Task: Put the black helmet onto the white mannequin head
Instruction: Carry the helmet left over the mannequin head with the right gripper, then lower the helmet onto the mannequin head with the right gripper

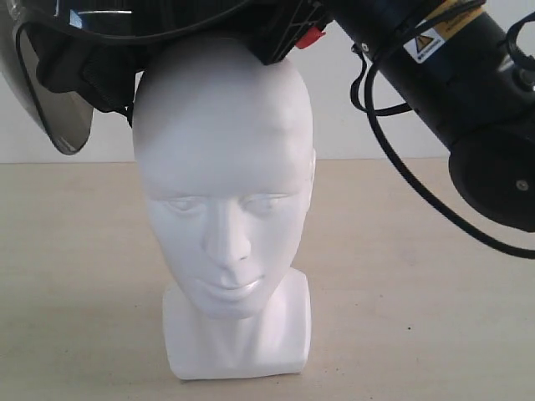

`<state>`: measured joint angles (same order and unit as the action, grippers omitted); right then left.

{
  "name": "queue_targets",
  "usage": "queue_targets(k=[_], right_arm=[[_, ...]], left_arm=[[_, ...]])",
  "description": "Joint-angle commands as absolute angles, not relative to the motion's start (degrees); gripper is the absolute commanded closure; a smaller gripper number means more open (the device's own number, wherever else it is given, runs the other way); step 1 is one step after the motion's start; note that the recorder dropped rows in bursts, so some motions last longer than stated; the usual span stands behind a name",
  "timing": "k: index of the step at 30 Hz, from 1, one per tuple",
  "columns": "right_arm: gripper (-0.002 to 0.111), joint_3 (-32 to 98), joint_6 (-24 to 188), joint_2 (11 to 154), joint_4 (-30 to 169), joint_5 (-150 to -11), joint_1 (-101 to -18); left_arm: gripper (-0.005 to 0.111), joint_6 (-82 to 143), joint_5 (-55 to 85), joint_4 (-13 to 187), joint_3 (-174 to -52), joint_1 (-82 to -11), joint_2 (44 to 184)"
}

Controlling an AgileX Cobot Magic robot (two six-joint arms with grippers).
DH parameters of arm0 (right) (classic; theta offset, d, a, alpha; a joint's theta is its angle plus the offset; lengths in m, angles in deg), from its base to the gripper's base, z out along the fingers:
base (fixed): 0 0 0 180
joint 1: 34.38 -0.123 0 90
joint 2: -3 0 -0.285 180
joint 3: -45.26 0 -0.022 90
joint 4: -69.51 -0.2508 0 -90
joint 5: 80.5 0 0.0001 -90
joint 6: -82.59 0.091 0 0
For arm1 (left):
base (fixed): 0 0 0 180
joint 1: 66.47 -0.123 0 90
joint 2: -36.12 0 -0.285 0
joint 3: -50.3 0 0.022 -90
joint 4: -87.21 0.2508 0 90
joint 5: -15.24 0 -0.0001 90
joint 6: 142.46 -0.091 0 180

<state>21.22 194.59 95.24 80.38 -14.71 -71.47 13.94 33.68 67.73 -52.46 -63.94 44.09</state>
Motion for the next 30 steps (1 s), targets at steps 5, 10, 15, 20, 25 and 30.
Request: queue_targets(k=[5, 10, 15, 20, 25, 30], right_arm=[[0.108, 17.33, 196.02, 93.07, 77.85, -10.54, -69.74], [0.108, 17.33, 196.00, 92.59, 79.10, -10.54, -68.92], [0.108, 17.33, 196.00, 92.59, 79.69, -10.54, -68.92], [0.108, 17.33, 196.00, 92.59, 81.90, -10.54, -68.65], [0.108, 17.33, 195.63, 92.59, 84.07, -10.54, -68.65], [0.108, 17.33, 194.81, 92.59, 83.67, -10.54, -68.65]], left_arm=[[0.102, 13.86, 33.29, 67.71, -52.49, -64.13, 43.91], [0.102, 13.86, 33.29, 67.71, -52.49, -64.13, 43.91], [0.102, 13.86, 33.29, 67.71, -52.49, -64.13, 43.91], [0.102, 13.86, 33.29, 67.71, -52.49, -64.13, 43.91], [0.102, 13.86, 33.29, 67.71, -52.49, -64.13, 43.91], [0.102, 13.86, 33.29, 67.71, -52.49, -64.13, 43.91]])
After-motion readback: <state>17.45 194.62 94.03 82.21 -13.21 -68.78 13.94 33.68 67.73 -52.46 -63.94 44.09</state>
